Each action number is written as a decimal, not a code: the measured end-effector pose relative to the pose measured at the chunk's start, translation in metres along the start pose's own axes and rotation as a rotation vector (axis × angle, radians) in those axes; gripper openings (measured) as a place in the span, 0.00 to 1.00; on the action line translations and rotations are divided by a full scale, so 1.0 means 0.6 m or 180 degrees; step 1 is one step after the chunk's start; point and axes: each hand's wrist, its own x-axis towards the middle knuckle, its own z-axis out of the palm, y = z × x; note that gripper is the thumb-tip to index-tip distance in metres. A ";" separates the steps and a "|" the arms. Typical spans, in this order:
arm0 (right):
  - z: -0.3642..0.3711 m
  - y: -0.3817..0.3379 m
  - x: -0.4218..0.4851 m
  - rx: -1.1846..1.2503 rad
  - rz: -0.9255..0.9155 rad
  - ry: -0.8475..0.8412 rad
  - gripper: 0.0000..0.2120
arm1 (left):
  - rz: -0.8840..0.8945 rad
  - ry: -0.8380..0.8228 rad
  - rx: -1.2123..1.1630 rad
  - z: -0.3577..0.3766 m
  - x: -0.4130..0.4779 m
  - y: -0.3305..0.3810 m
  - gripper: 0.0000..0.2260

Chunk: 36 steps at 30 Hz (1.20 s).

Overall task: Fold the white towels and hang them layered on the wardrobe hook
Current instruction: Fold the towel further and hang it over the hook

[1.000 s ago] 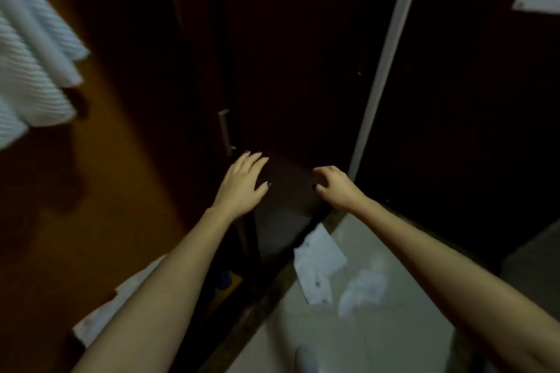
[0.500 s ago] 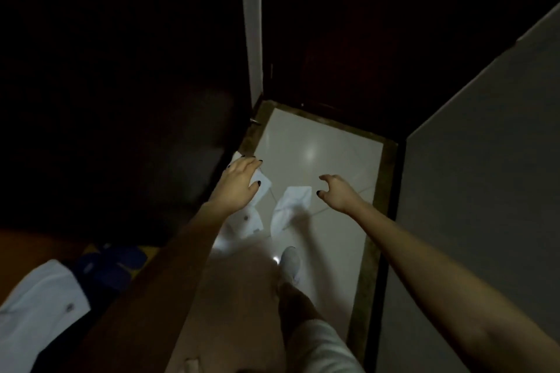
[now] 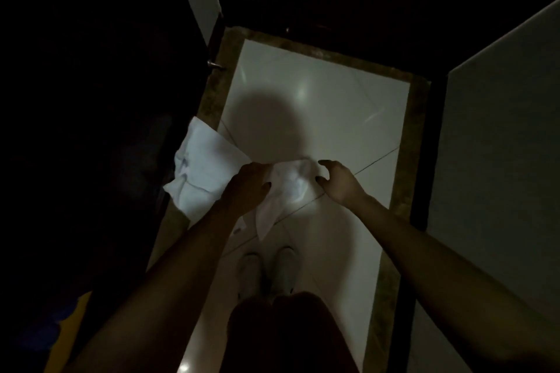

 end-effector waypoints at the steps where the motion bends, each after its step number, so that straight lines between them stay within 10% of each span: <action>1: 0.026 0.019 0.044 0.0019 0.0014 0.0017 0.24 | -0.0013 -0.0031 -0.0002 0.028 0.039 -0.022 0.23; 12: 0.297 0.231 0.437 0.0800 0.0560 0.0326 0.36 | -0.0631 0.0164 -0.0773 0.335 0.390 -0.221 0.24; 19: 0.372 0.262 0.542 0.1555 0.0993 0.0565 0.22 | -0.0998 0.0318 -0.1515 0.408 0.458 -0.263 0.13; 36: -0.007 -0.028 0.161 0.1941 -0.0241 0.1233 0.08 | -0.0338 0.0935 -0.2510 -0.059 0.168 -0.024 0.05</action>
